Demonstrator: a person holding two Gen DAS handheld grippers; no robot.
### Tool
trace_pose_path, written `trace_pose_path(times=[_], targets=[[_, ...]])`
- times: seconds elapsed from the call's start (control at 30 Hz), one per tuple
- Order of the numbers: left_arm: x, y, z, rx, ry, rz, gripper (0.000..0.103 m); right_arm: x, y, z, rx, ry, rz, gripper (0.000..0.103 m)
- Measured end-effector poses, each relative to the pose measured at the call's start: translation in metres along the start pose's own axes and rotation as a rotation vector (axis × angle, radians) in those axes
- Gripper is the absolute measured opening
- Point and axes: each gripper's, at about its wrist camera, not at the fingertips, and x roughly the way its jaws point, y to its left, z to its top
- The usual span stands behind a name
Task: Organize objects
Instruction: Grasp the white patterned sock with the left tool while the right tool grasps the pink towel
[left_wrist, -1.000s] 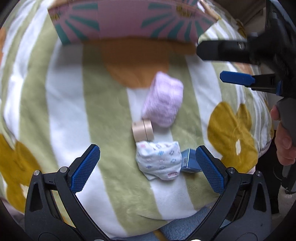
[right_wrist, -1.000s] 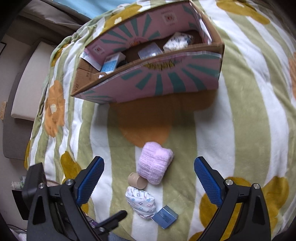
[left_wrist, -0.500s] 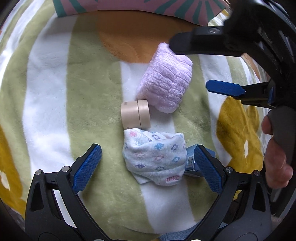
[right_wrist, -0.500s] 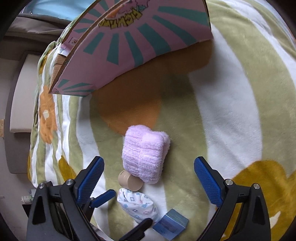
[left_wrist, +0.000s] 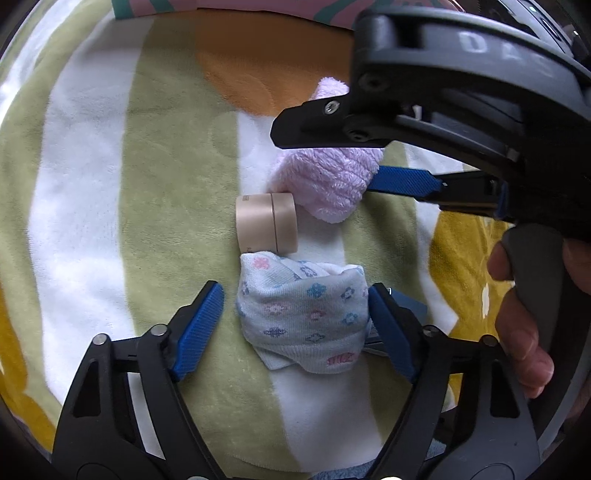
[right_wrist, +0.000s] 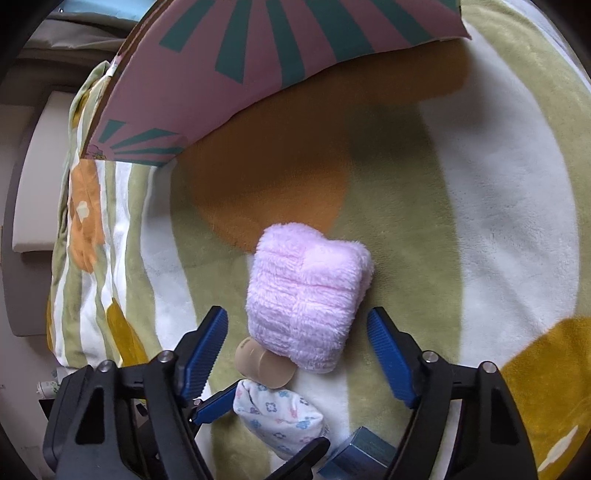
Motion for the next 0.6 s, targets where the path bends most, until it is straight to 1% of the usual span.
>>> trace_pose_path(times=[0.07,0.1,0.17,0.3,0.37,0.6], targets=[[0.001,-0.002,0.001,0.003,0.003,-0.012,0.066,0.001,0.0,0.002,-0.006,0.004,-0.002,0.064],[0.001,-0.003,0.001,0.004,0.006,-0.016,0.064,0.001,-0.001,0.002,-0.004,0.008,-0.003,0.062],[0.001,-0.006,0.002,0.009,0.005,-0.011,0.063,0.003,-0.002,0.003,-0.001,0.012,-0.006,0.058],[0.0,-0.006,0.005,-0.007,0.008,-0.025,0.06,0.004,-0.005,0.004,0.009,0.018,0.001,0.05],[-0.001,-0.006,0.007,-0.015,0.01,-0.031,0.06,0.003,-0.007,0.005,0.022,0.019,0.007,0.048],[-0.005,-0.012,0.014,-0.02,0.011,-0.036,0.059,-0.002,-0.01,0.007,0.042,0.016,0.028,0.044]])
